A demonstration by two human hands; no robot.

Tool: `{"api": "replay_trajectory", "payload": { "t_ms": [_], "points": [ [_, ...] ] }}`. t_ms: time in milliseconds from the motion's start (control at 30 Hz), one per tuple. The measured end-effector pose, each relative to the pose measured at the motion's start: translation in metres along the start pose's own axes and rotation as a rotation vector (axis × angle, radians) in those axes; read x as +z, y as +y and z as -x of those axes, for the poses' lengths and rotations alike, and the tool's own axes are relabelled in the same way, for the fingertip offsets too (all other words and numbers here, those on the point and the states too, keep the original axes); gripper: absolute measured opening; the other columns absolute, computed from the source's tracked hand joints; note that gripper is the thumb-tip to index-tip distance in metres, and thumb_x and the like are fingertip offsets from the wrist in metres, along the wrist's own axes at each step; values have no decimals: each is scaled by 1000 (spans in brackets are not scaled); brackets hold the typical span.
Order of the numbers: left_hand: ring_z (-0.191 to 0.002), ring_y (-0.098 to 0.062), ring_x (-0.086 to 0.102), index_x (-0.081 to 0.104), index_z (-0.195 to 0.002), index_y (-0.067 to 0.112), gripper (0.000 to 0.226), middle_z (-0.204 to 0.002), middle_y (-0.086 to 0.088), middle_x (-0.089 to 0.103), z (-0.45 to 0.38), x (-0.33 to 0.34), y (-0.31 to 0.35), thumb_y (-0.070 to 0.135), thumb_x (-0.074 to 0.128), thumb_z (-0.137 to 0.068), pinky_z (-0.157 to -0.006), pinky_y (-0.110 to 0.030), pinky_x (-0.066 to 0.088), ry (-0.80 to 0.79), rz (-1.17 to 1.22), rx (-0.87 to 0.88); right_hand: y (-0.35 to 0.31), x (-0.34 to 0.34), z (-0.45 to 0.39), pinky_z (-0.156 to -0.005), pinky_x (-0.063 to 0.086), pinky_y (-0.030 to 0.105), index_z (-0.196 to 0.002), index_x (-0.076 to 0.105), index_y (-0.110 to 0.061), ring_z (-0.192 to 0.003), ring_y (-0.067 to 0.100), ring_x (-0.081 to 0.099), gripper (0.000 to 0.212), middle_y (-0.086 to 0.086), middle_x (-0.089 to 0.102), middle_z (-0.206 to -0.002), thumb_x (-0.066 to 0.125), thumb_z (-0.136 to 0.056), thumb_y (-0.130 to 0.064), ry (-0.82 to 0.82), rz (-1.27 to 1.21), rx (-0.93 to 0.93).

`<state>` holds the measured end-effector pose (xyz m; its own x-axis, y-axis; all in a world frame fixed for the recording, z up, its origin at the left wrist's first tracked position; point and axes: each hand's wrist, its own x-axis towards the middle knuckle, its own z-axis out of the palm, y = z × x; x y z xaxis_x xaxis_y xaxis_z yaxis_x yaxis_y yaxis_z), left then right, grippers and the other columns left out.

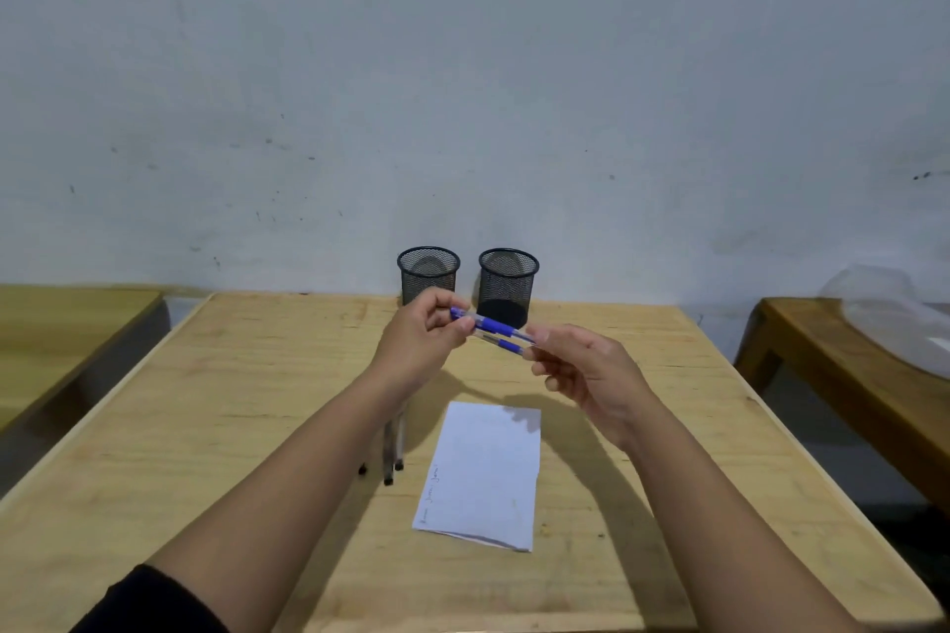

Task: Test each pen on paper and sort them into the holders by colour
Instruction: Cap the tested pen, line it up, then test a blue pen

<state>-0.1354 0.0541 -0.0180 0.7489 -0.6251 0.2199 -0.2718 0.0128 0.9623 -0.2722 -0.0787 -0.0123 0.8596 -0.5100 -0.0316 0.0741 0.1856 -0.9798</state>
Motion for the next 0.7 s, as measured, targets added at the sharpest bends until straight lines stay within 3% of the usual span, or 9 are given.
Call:
{"api": "replay_trajectory", "payload": {
  "t_ms": [167,300,467,700],
  "points": [
    [-66,-7,58,59,-90,13,7,-63,10,63,10,-8,1,10,62,-84,-80,-31,48,-2,60,-16,10,11,7,-46,45,13,-97,68,-8,-60,7,64,25,4,73,-75,59,-77,-20,-51,-306,-10],
    [-70,-8,60,62,-82,20,11,-70,3,64,17,-2,-1,10,62,-84,-80,-31,50,-87,8,0,20,28,1,-43,40,15,-96,64,-6,-53,6,57,13,8,64,-73,53,-91,-10,-5,-129,-92],
    [-77,-16,66,65,-79,24,18,-78,-7,69,15,2,-2,9,60,-86,-81,-30,53,-21,-18,13,21,31,-2,-40,35,15,-81,64,-7,-46,6,46,10,4,57,-60,58,-89,-7,82,-62,-182],
    [-70,-13,64,65,-75,26,23,-71,-3,67,4,11,-7,6,60,-85,-78,-28,53,-62,-12,-12,30,26,-2,-40,36,16,-76,61,-7,-47,6,46,13,4,55,-58,58,-89,-6,151,6,-286]
  ]
}}
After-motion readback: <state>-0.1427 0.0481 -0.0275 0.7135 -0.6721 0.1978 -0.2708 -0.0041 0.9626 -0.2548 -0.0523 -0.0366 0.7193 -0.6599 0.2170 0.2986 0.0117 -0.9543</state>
